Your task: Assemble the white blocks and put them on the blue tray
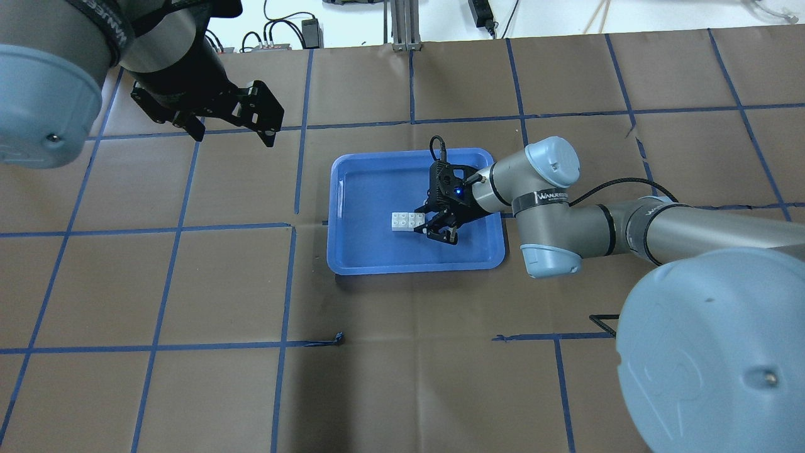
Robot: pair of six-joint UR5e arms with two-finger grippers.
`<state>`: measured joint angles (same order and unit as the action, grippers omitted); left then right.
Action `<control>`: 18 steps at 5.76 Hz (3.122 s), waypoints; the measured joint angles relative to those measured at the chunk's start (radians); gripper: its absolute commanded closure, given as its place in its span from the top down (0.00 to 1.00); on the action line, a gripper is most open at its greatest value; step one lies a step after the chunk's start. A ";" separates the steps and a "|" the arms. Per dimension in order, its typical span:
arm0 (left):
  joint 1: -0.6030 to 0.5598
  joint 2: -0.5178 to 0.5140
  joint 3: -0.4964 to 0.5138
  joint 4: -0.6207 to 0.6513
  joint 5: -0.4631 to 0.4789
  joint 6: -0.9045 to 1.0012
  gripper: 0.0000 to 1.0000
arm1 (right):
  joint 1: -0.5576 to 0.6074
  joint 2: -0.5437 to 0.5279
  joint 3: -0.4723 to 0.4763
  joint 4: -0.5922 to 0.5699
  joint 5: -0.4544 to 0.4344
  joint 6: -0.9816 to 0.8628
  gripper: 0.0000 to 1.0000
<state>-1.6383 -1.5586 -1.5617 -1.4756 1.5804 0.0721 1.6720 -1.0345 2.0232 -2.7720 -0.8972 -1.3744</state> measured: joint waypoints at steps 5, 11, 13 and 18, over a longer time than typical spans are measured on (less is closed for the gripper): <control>0.001 0.000 0.003 0.000 -0.002 0.000 0.99 | 0.000 0.000 -0.005 0.000 0.011 0.040 1.00; 0.007 -0.002 0.005 0.003 -0.008 0.000 0.99 | -0.031 -0.214 -0.199 0.421 -0.254 0.441 1.00; 0.008 -0.001 0.005 0.002 -0.008 0.000 0.99 | -0.052 -0.310 -0.301 0.706 -0.532 0.831 1.00; 0.008 0.000 0.005 0.002 -0.008 0.000 0.99 | -0.099 -0.434 -0.645 1.337 -0.739 1.463 1.00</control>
<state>-1.6306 -1.5586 -1.5570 -1.4735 1.5724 0.0721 1.5731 -1.4684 1.3780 -1.4347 -1.6366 0.0885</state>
